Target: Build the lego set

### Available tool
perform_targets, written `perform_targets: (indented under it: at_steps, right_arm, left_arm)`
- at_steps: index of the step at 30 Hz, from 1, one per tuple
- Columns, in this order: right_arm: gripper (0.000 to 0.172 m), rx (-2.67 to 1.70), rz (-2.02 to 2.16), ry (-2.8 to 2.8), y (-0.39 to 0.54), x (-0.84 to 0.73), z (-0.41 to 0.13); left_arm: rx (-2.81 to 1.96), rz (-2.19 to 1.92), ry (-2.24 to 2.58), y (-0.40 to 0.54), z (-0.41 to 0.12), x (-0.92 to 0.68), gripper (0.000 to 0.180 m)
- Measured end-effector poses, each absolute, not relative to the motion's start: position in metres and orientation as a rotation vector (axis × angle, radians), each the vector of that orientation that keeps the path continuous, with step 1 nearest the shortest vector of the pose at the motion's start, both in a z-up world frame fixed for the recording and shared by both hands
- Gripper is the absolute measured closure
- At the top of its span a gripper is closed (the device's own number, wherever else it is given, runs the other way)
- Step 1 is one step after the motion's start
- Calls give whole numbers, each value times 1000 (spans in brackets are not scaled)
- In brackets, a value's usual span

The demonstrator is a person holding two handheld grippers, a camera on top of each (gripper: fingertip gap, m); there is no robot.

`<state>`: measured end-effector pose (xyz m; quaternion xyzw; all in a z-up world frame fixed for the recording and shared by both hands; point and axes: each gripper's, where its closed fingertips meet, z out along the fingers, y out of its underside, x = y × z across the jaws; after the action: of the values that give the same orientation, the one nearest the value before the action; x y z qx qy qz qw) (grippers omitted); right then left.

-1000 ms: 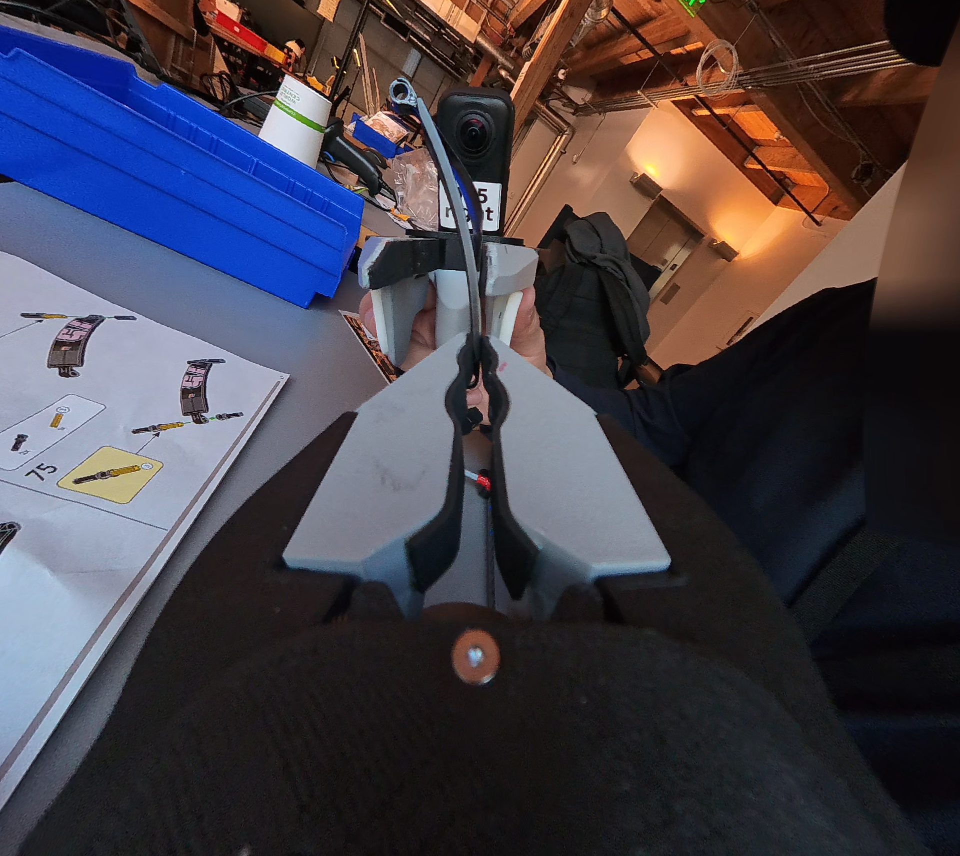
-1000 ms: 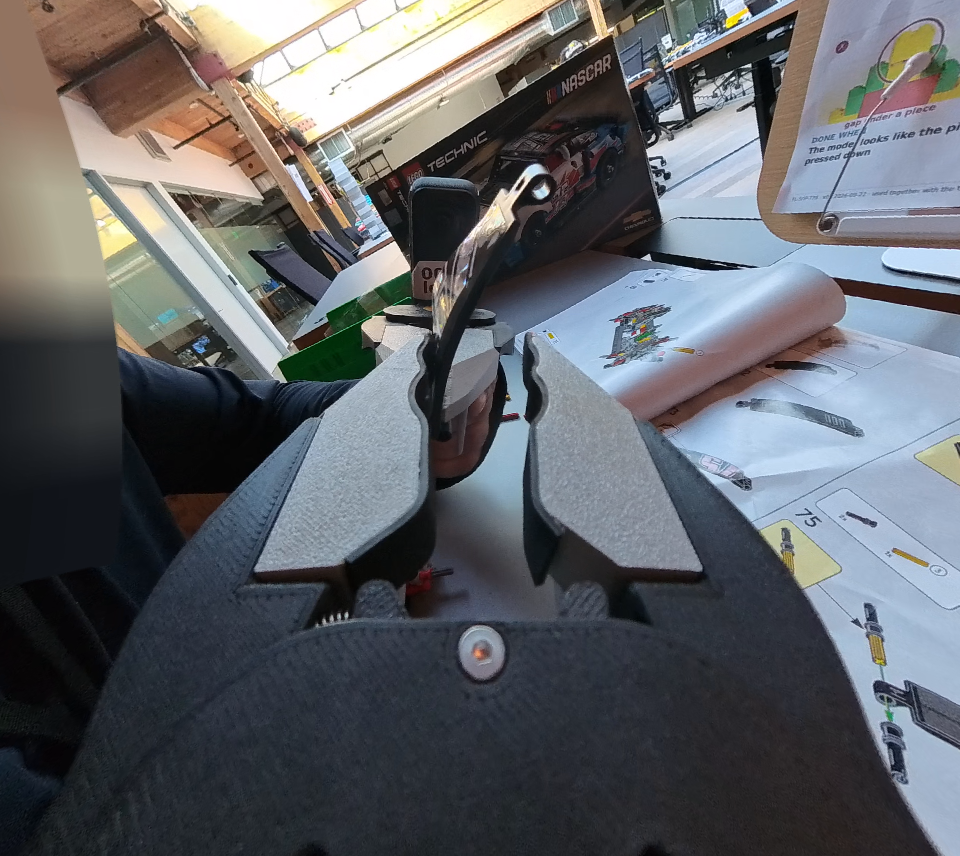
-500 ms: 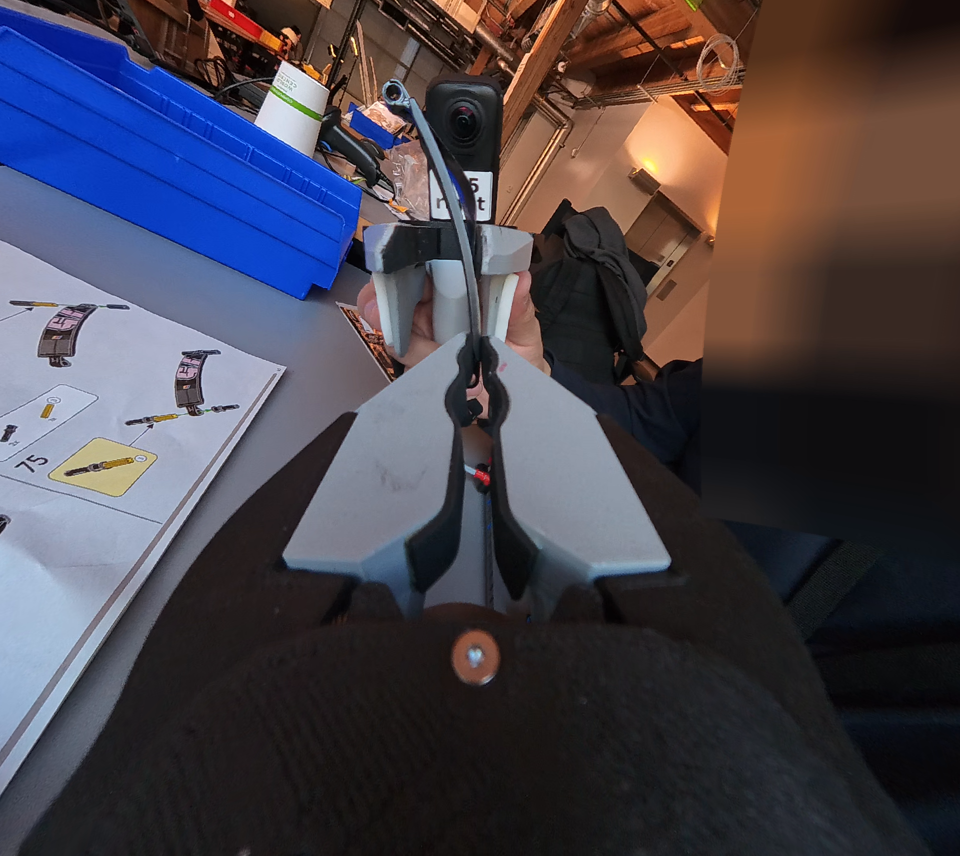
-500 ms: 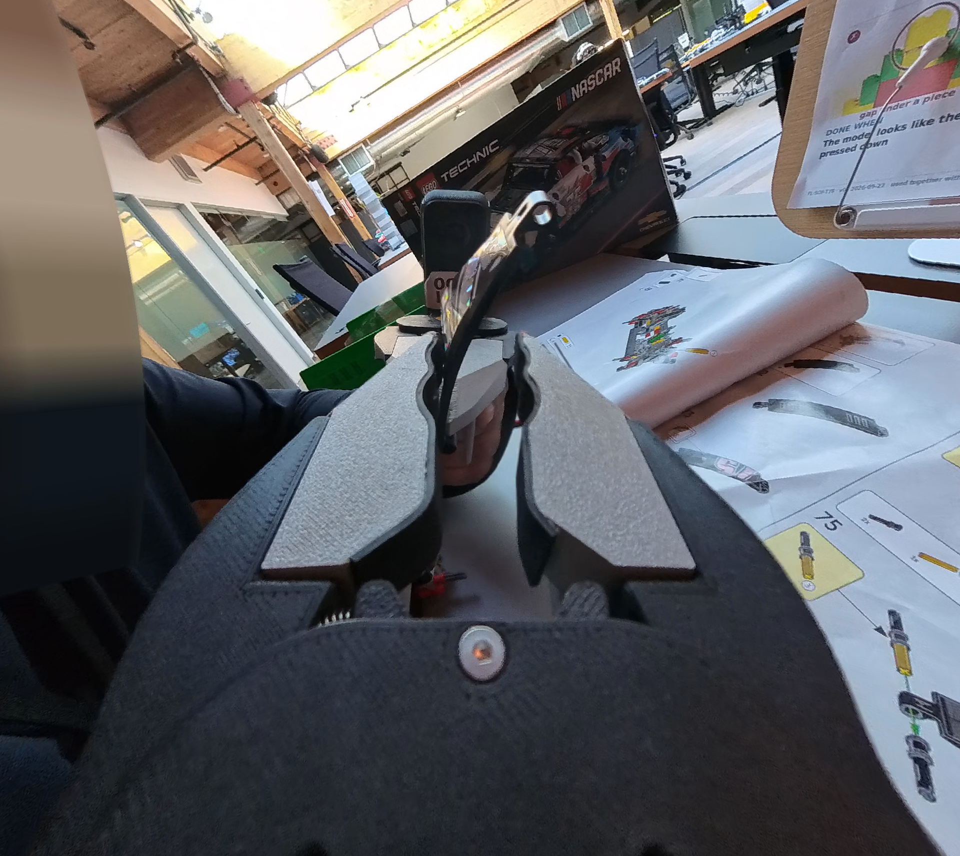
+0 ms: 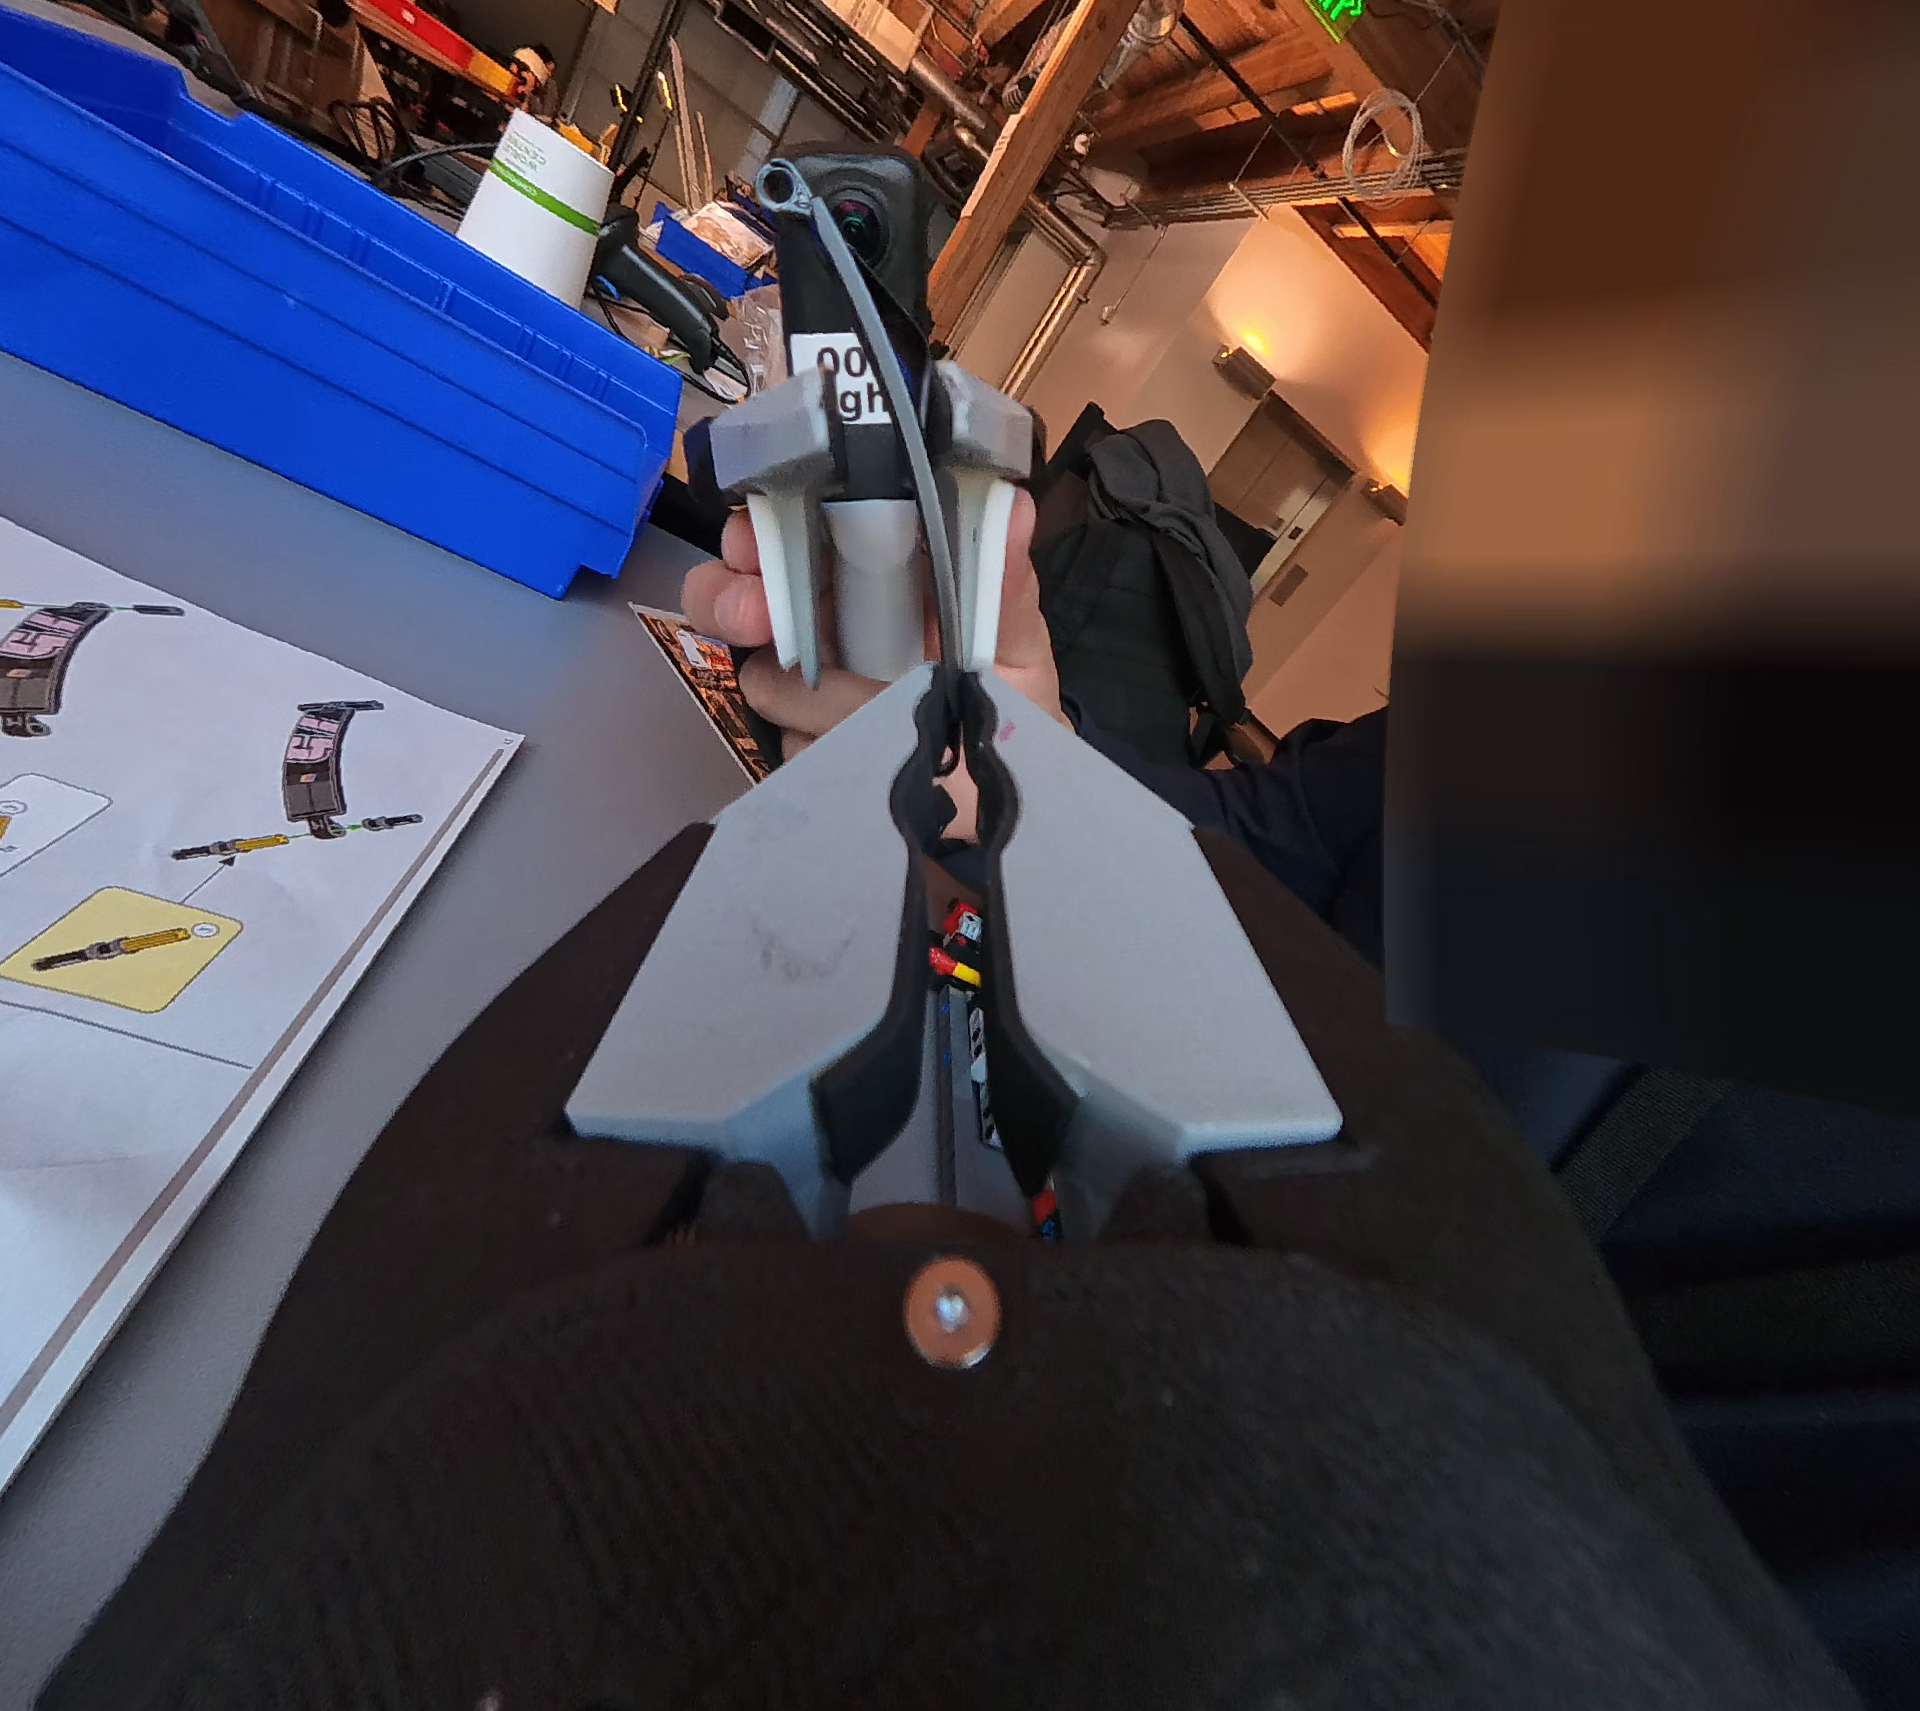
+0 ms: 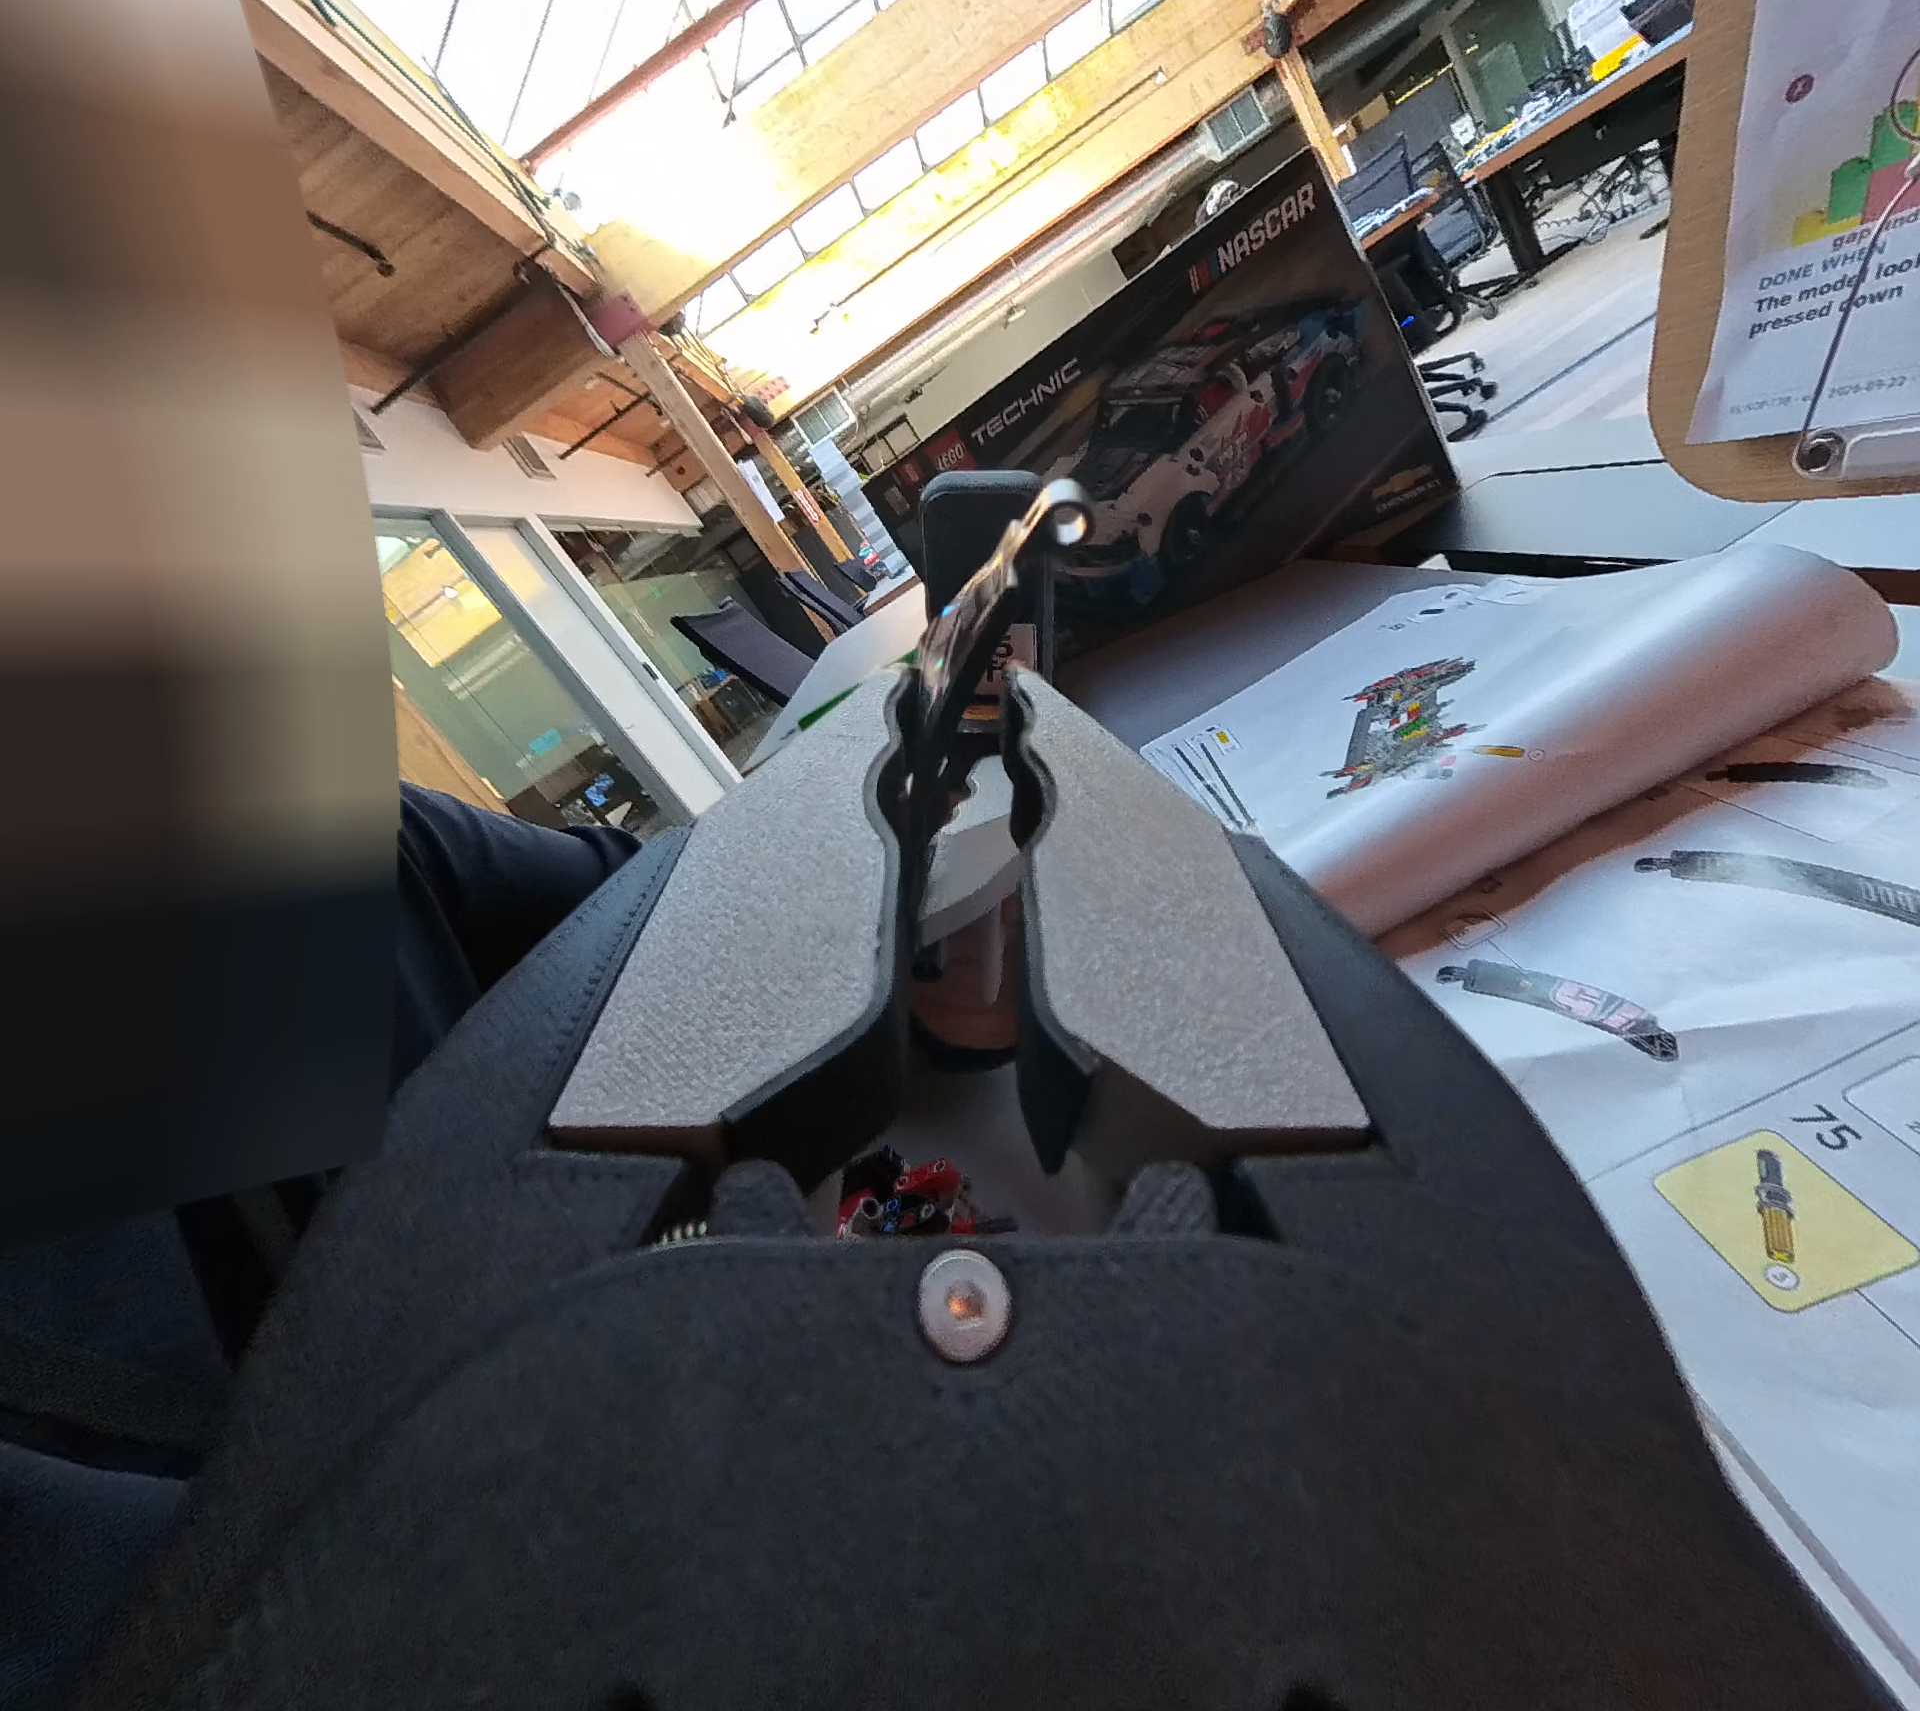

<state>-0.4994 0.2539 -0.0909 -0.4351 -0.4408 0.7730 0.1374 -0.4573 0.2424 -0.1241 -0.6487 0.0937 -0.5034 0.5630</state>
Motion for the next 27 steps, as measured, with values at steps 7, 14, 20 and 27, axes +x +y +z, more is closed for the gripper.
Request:
perform_targets:
  at_steps: [7, 14, 20, 27]
  right_arm:
    - [163, -1252, 2246, -1267, 255, -499, -89]
    - [167, -1247, 2320, -1226, 257, -498, -84]
    - [167, -1250, 2396, -1199, 254, -498, -78]
    - [151, -1241, 2325, -1235, 255, -494, -80]
  left_arm:
    - [-1522, -1194, 221, 242, -123, -456, 180]
    - [-1518, -1203, 231, 241, -123, -454, 180]
    - [-1482, -1251, 210, 240, -121, -454, 180]
    - [-1470, -1221, 233, 238, -115, -457, 180]
